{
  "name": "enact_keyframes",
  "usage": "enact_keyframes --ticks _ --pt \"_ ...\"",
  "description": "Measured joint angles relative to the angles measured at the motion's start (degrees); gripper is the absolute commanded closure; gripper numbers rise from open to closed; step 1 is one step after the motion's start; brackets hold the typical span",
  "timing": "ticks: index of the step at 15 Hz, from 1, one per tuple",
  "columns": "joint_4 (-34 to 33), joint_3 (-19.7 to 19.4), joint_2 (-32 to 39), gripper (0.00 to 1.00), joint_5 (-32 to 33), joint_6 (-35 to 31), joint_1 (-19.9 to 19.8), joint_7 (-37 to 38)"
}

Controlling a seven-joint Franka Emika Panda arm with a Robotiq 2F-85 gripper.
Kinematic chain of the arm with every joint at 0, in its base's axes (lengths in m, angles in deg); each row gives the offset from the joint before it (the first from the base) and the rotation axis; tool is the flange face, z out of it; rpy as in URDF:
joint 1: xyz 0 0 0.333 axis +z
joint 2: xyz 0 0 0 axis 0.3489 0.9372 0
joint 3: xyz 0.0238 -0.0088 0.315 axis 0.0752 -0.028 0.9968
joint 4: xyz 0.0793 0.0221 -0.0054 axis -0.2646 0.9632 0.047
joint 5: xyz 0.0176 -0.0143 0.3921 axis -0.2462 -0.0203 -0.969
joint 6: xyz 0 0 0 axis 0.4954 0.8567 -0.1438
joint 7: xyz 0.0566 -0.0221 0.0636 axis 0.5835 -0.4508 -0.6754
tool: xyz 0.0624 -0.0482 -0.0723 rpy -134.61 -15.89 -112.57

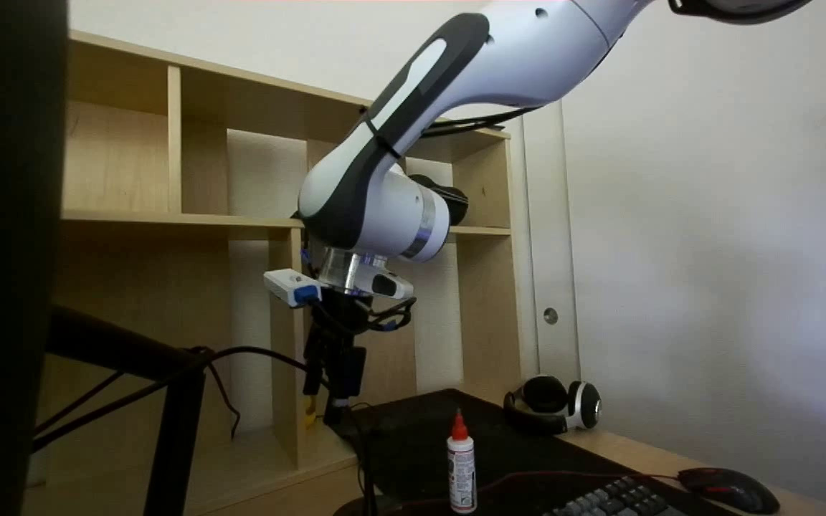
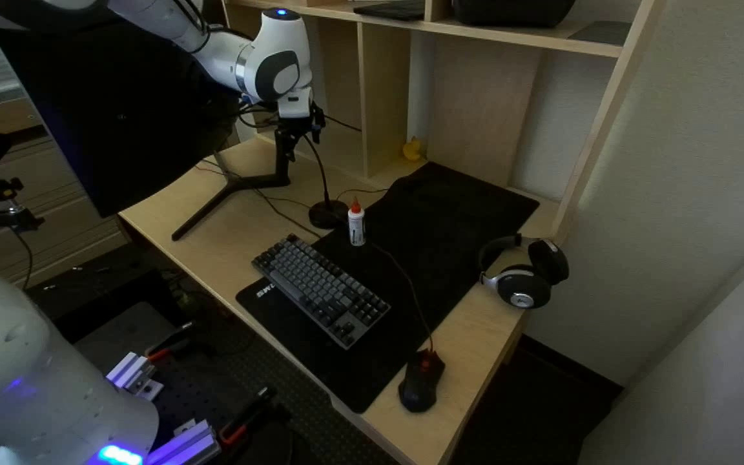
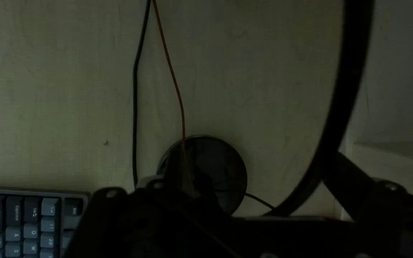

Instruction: Move the black desktop microphone to the right and the headphones to the left

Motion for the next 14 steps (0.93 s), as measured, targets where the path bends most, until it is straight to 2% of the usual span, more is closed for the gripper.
enact_keyframes --ticks 1,11,12,14 --pt "-0.2 0.0 0.8 0.26 -0.3 -0.2 0.1 -0.6" --pt "-1.7 -0.2 1.7 0.95 -6.2 -0.6 -0.1 -6.6" --pt "-1.7 -0.2 1.8 1.0 -6.4 -0.6 -0.1 -6.8" --pt "-1.7 -0.3 2.0 1.0 -6.7 -0.6 -0.1 -7.1"
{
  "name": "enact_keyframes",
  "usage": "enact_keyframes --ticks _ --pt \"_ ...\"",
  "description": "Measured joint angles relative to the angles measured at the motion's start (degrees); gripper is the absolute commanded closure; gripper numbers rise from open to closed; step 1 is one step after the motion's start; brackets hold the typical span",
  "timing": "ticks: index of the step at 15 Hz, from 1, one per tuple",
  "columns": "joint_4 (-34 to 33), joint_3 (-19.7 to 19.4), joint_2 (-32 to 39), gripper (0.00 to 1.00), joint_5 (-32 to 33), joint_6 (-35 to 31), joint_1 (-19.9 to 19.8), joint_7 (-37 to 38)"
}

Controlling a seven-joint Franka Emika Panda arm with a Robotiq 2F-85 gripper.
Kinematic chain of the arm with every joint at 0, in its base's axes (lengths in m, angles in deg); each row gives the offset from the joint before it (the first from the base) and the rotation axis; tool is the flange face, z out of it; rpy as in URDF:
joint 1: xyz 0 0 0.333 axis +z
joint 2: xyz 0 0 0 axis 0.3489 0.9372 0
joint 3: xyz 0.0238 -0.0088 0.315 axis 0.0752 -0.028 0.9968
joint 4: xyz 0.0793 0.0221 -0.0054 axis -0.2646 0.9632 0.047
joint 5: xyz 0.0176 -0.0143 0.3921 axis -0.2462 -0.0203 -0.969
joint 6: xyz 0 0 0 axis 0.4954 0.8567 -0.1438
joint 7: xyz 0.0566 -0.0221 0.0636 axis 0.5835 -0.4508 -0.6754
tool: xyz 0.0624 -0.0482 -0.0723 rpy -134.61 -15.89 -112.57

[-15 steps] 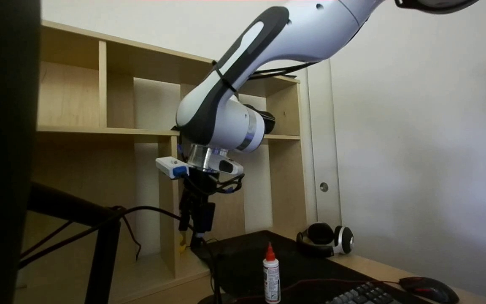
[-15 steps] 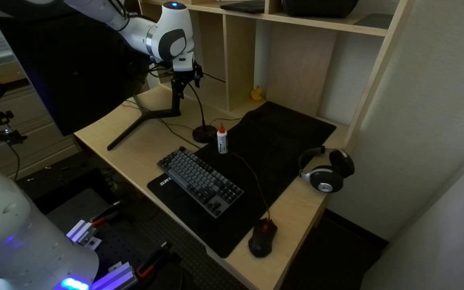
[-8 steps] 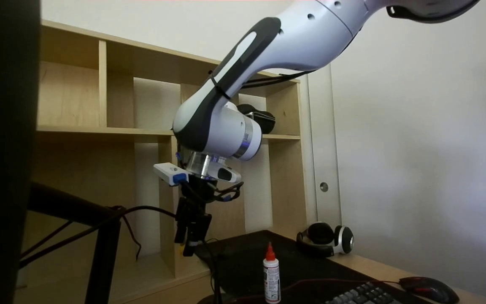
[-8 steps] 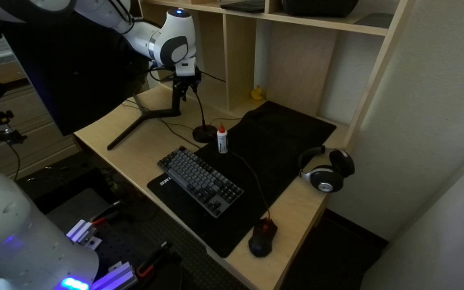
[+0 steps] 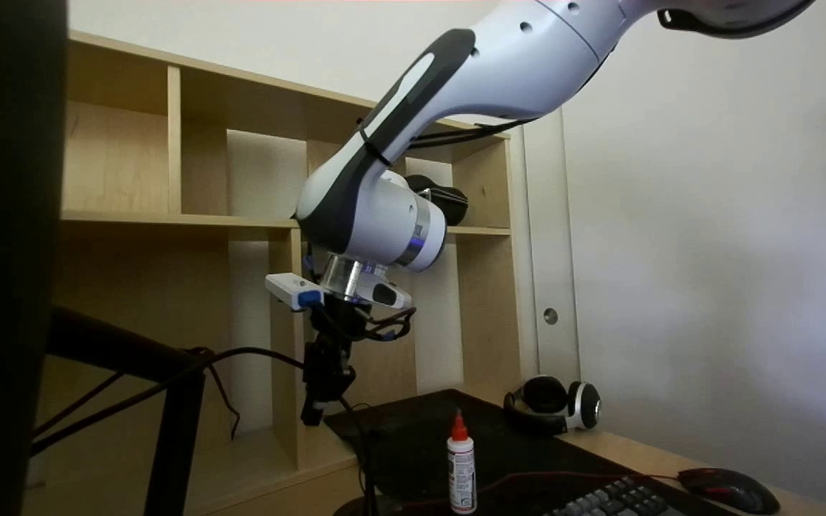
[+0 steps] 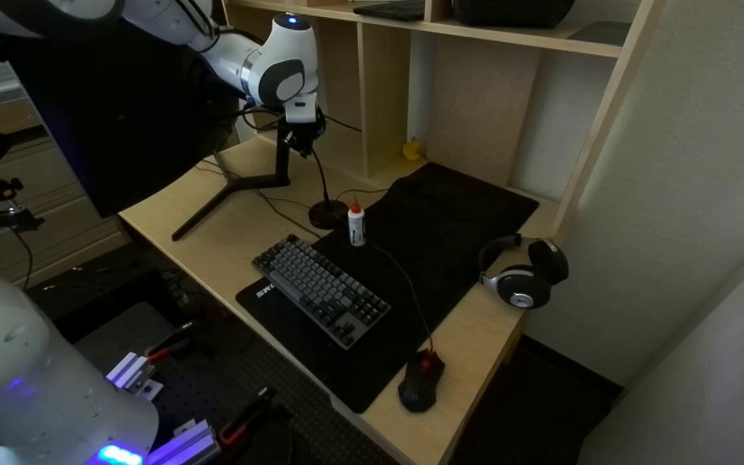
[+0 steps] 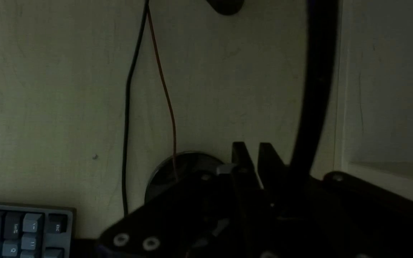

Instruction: Move the black desktop microphone to the right and the headphones to the left

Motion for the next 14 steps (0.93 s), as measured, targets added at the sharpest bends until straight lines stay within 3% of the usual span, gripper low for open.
enact_keyframes --ticks 10,14 --pt "-1.1 -1.0 -0.4 0.99 -0.1 2.4 -0.1 0.1" --pt "-2.3 -2.5 -4.8 0.99 -0.1 3.3 -0.7 0.1"
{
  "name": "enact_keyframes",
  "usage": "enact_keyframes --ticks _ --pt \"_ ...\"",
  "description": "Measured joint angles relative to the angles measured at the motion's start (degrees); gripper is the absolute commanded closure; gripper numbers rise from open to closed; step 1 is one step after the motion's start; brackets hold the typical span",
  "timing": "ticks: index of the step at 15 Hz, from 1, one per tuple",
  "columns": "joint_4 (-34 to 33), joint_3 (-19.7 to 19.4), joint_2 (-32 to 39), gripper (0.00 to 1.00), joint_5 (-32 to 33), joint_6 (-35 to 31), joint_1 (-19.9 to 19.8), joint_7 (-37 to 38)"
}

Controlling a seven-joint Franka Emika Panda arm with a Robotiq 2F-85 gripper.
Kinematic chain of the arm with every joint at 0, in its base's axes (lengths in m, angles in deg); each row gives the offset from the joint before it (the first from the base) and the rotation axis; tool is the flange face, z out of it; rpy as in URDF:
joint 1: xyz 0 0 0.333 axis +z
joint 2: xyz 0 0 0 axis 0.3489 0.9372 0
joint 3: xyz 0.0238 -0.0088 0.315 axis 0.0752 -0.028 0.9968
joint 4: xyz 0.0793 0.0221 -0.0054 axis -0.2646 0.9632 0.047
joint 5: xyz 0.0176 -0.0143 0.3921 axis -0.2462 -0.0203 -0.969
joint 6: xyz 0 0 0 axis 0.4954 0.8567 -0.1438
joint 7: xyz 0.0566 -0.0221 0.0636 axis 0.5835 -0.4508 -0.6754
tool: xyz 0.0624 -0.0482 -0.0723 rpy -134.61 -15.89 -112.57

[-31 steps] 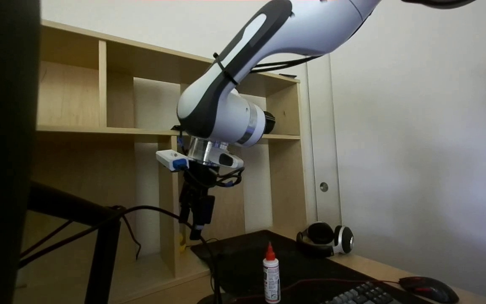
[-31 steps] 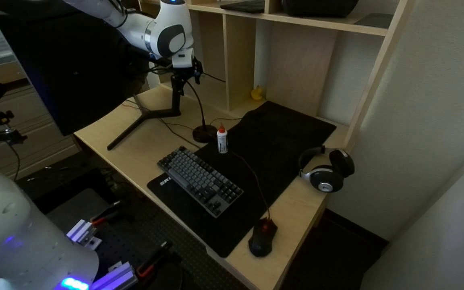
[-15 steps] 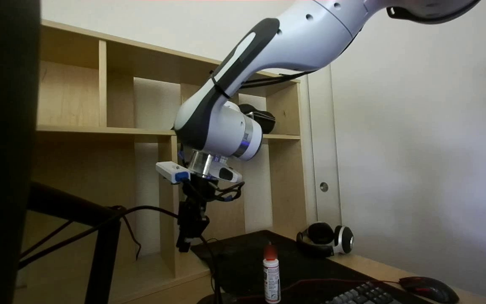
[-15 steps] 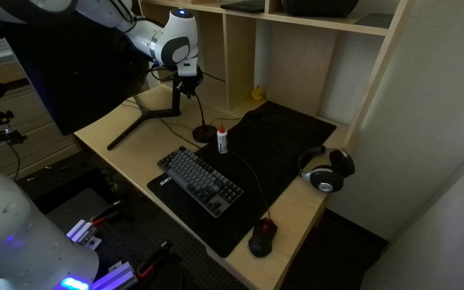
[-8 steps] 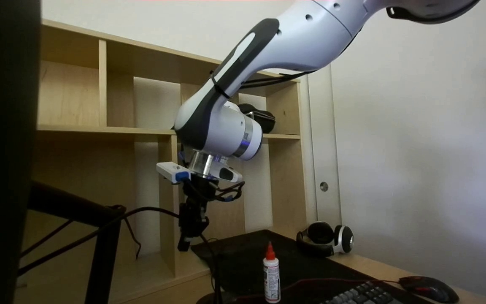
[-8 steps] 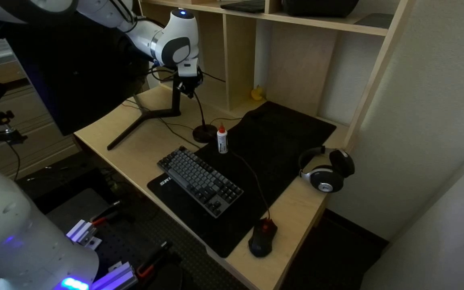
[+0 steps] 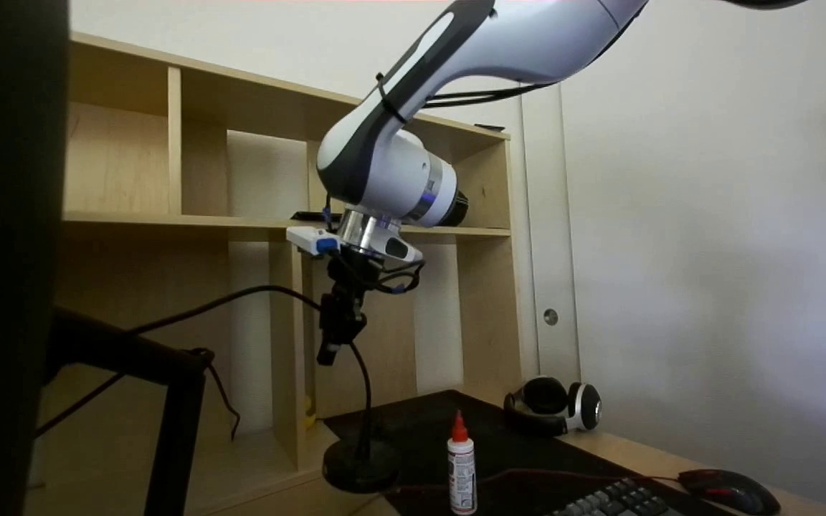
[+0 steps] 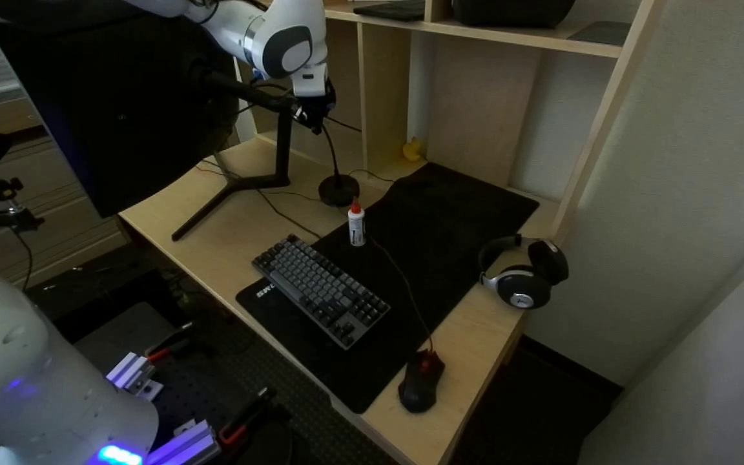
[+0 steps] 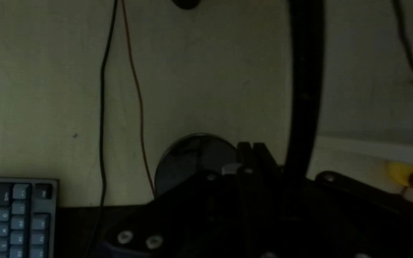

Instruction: Move the black desktop microphone to the right and the headphones to the left

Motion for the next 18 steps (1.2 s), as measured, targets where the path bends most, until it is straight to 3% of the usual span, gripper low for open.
enact_keyframes --ticks 9,14,18 --pt "-2.6 -4.6 -10.4 0.95 0.8 0.9 -3.3 3.0" --pt "-2.5 -4.6 -10.6 0.99 0.9 1.6 -3.7 3.0" --pt "-3.5 -6.0 -7.3 0.99 0.4 1.5 -5.1 7.2"
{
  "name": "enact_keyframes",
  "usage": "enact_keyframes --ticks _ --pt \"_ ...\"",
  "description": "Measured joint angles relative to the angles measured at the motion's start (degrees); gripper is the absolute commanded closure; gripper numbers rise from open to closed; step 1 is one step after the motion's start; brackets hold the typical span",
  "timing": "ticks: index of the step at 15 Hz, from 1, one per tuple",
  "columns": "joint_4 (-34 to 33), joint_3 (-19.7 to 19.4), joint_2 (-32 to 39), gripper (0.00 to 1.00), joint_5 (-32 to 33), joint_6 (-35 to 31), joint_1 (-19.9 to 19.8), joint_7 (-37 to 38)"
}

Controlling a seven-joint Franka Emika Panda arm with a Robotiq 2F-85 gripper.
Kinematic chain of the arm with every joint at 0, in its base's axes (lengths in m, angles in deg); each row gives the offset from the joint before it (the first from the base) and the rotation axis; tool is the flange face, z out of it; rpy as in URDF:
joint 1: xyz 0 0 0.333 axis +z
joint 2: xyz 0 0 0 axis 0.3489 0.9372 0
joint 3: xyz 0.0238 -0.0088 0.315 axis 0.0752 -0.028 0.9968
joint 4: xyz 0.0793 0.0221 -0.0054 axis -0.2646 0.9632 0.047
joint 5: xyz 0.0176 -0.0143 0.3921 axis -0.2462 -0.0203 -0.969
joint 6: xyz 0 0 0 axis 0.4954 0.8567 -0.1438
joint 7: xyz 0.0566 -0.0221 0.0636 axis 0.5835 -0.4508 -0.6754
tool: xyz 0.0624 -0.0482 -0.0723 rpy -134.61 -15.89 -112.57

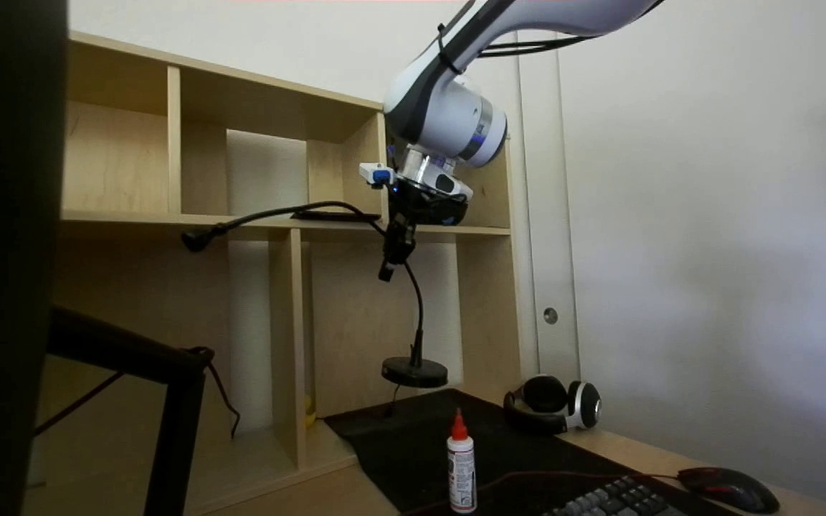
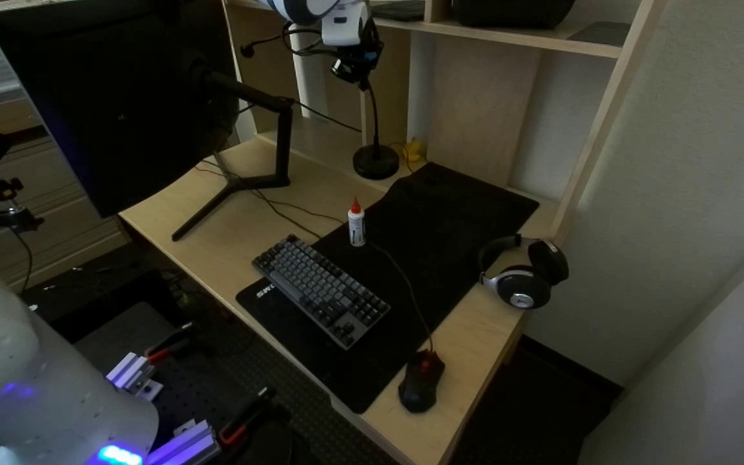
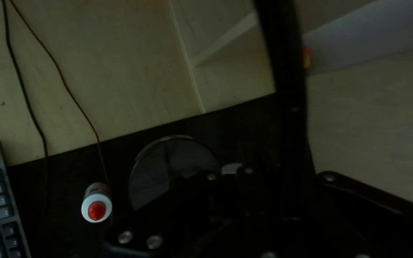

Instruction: Move the black desktop microphone to the right and the headphones to the left

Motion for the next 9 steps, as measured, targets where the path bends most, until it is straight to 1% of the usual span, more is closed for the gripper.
enact_keyframes --ticks 3,6,7,8,9 --pt "-4.0 -2.3 4.4 0.99 -1.7 0.0 -3.2 2.7" --pt "-10.3 -3.9 9.7 0.99 -2.3 0.0 -5.9 5.8" --pt "-12.6 -4.4 11.7 0.95 -2.3 0.0 -6.5 7.4" --pt "-13.5 -4.6 12.8 0.95 -2.2 0.1 -6.7 7.7" --pt "-13.3 -4.5 13.3 0.99 -2.1 0.1 -6.8 7.6"
